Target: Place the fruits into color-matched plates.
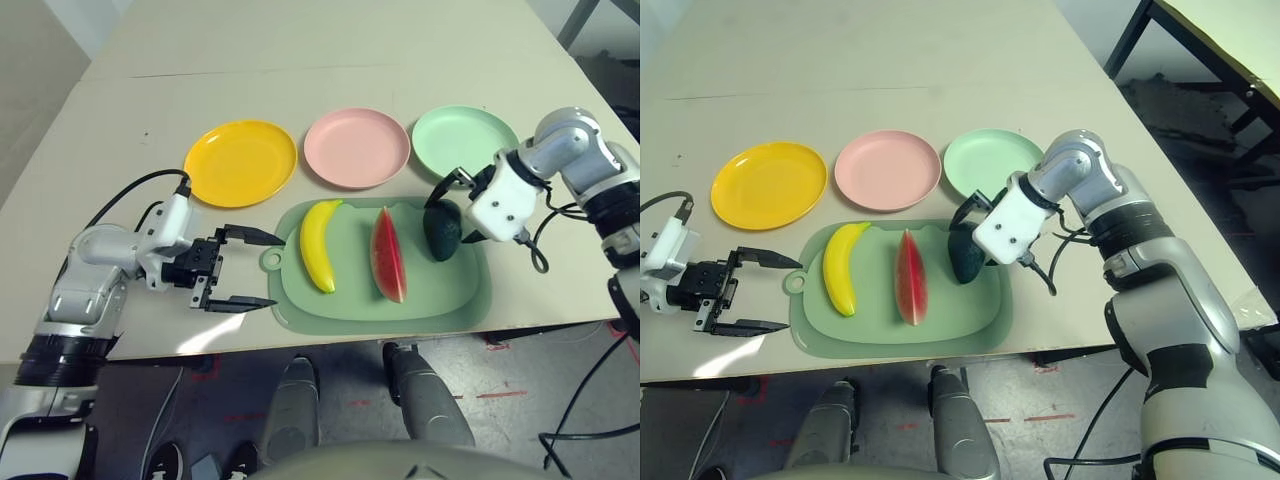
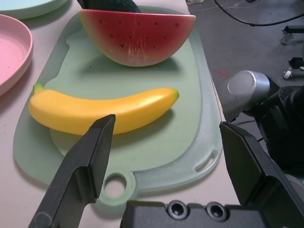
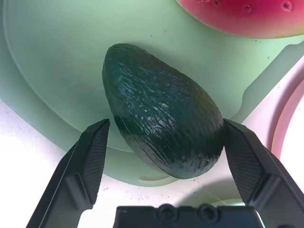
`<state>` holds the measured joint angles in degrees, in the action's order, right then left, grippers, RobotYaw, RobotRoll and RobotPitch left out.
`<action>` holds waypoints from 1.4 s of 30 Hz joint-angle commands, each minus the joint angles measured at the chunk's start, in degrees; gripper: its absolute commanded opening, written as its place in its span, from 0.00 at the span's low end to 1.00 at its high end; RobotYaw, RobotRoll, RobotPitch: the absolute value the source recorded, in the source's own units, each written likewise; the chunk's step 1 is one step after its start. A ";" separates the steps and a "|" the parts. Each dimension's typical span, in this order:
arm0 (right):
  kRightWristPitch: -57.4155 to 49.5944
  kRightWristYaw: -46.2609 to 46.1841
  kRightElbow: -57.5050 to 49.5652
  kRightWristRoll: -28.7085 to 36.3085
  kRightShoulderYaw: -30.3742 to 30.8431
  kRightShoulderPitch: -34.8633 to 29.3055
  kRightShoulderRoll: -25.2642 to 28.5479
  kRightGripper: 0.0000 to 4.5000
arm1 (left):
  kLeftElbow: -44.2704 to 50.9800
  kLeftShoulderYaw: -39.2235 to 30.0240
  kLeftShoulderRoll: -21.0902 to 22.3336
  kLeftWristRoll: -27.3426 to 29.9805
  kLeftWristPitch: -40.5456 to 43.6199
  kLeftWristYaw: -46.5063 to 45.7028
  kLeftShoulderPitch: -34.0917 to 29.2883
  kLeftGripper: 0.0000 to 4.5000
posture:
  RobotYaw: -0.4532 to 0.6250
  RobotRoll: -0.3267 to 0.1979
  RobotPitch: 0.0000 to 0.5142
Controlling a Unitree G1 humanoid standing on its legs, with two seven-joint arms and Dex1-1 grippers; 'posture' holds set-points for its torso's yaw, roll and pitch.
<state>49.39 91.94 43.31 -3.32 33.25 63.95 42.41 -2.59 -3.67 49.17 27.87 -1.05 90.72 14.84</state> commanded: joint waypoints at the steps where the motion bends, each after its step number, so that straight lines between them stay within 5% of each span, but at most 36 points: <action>1: -1.55 0.56 -0.85 -0.29 0.22 -0.36 -0.11 1.00 | -0.63 0.15 0.58 -0.75 -0.64 0.30 -0.51 1.00 | 0.36 0.62 0.46; 6: -3.11 0.56 -1.31 -0.27 0.30 -0.69 0.53 0.67 | -1.04 0.35 0.49 -0.91 -0.91 0.47 -0.25 1.00 | 0.36 0.62 0.46; 11: -4.01 0.56 -1.99 0.03 0.25 -0.72 0.87 0.62 | -1.43 0.53 0.47 -1.11 -1.22 0.59 0.00 1.00 | 0.35 0.62 0.45; 19: -5.09 0.56 -3.19 0.36 0.21 -1.11 1.18 0.01 | -1.93 0.73 0.41 -1.33 -1.54 0.98 0.47 1.00 | 0.35 0.62 0.44; 28: -5.37 0.56 -3.71 0.43 0.31 -1.28 1.38 0.04 | -2.50 0.68 0.34 -1.68 -1.77 1.17 0.85 1.00 | 0.35 0.62 0.44; 31: -4.95 0.56 -3.18 0.04 0.30 -0.99 1.49 0.21 | -2.70 0.63 0.34 -1.78 -1.86 1.19 0.95 1.00 | 0.35 0.62 0.43; 36: -7.42 0.56 -1.55 -2.09 -1.22 1.52 1.75 0.61 | -3.10 0.66 0.39 -1.89 -2.10 1.39 1.28 1.00 | 0.35 0.62 0.44; 40: -24.11 0.49 -6.50 -1.44 -4.16 3.70 2.67 0.95 | -3.70 0.58 0.60 -1.91 -2.42 1.73 1.48 1.00 | 0.34 0.62 0.44; 42: -35.57 0.56 -12.72 -0.54 -4.43 4.12 4.19 0.99 | -3.87 0.59 0.71 -1.88 -2.48 1.77 1.50 1.00 | 0.34 0.62 0.44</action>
<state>22.25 91.96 35.50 -4.71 29.87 67.59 45.56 -5.94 -3.64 49.17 26.64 -2.93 91.87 16.59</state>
